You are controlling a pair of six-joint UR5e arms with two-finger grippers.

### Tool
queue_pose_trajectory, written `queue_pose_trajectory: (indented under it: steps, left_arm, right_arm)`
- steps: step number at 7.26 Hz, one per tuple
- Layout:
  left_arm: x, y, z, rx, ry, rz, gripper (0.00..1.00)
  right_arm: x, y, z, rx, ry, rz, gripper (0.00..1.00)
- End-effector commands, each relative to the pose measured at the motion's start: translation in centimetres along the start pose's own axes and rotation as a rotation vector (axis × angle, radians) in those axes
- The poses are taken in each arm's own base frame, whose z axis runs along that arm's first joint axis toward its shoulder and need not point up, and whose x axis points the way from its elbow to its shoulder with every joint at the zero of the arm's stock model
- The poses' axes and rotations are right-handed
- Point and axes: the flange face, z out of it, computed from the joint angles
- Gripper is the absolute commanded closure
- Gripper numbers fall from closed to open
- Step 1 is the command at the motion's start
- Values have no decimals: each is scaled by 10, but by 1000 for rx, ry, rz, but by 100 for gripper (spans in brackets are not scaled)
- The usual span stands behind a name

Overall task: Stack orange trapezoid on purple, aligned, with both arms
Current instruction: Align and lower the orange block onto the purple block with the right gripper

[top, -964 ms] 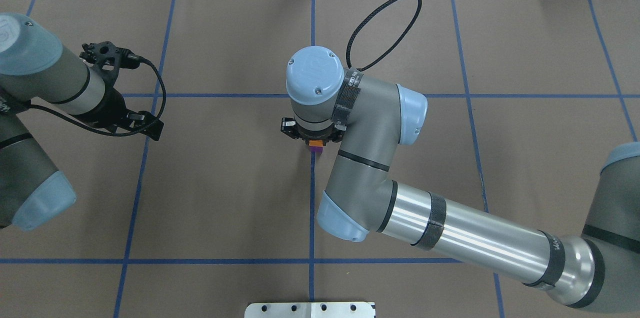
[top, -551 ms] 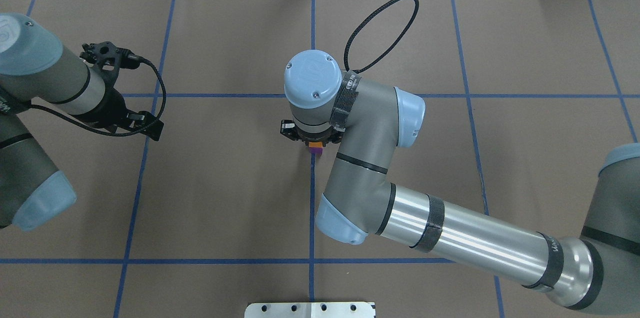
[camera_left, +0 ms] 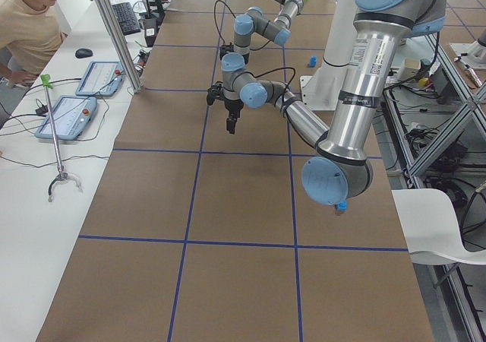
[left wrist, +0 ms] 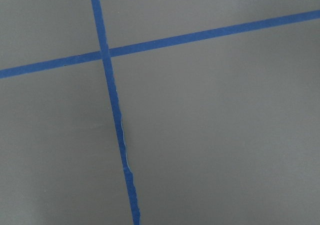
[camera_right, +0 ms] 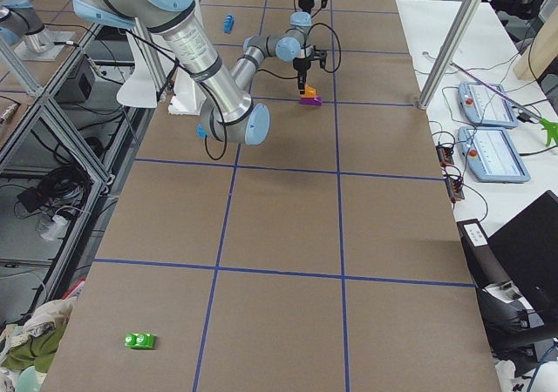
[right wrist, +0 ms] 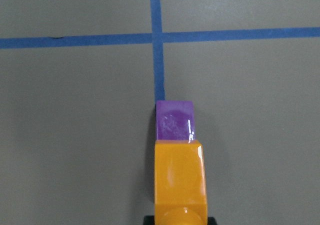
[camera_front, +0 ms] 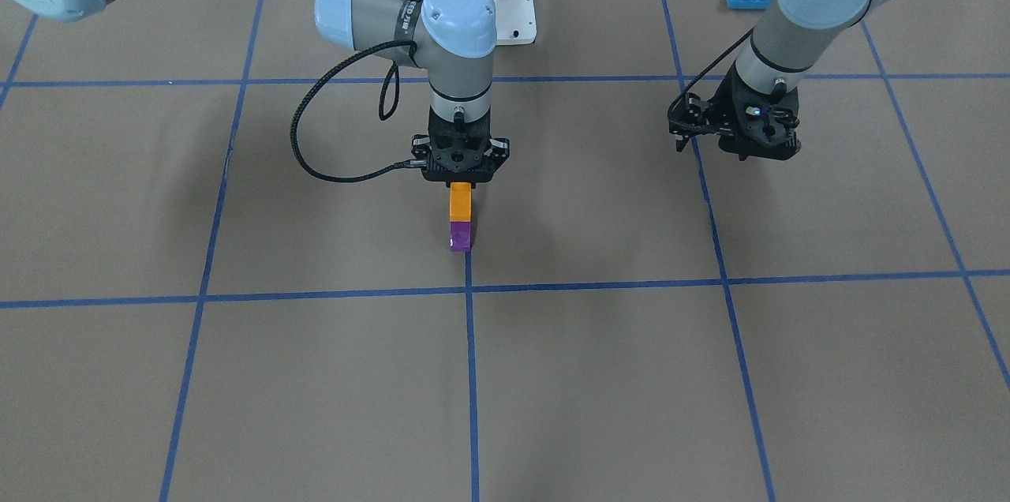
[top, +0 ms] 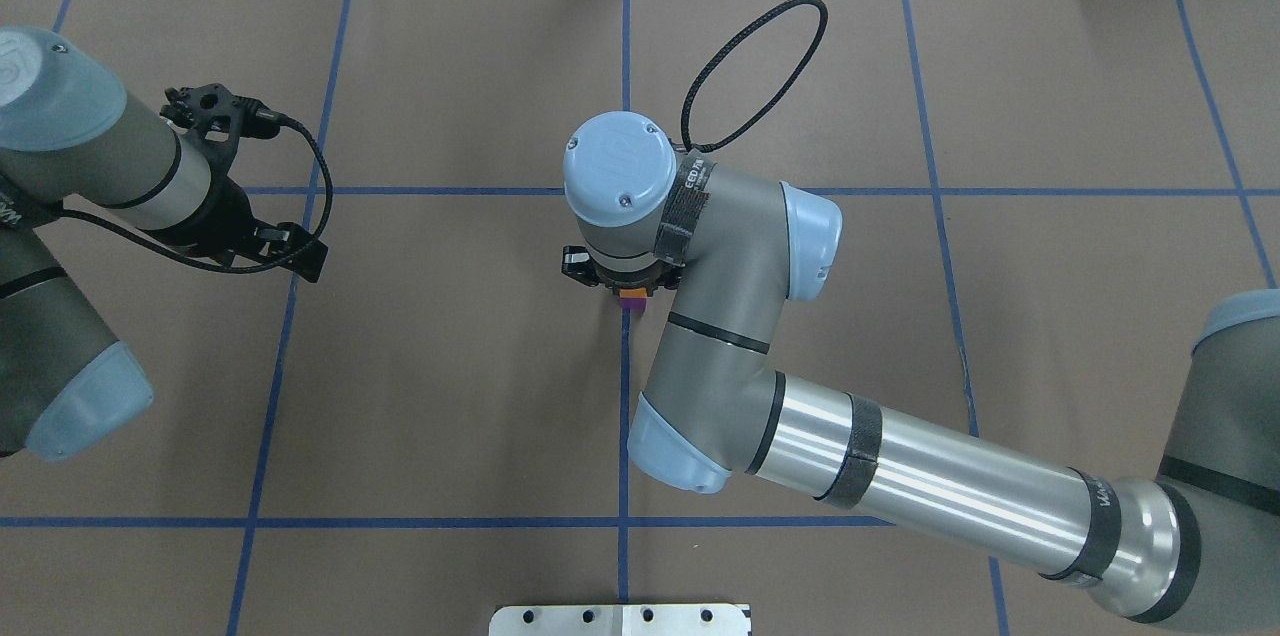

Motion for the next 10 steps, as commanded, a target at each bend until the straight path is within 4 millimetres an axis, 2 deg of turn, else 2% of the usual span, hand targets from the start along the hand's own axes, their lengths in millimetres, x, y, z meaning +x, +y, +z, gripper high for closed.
queue_pose_trajectory:
  steps: [1, 10]
  left_arm:
    - [1, 0, 0, 0, 1, 1, 0]
    - [4, 0, -1, 2, 5, -10, 0]
  right_arm:
    - [-1, 0, 0, 0, 0, -1, 100]
    - [-1, 2, 4, -5, 5, -49, 100]
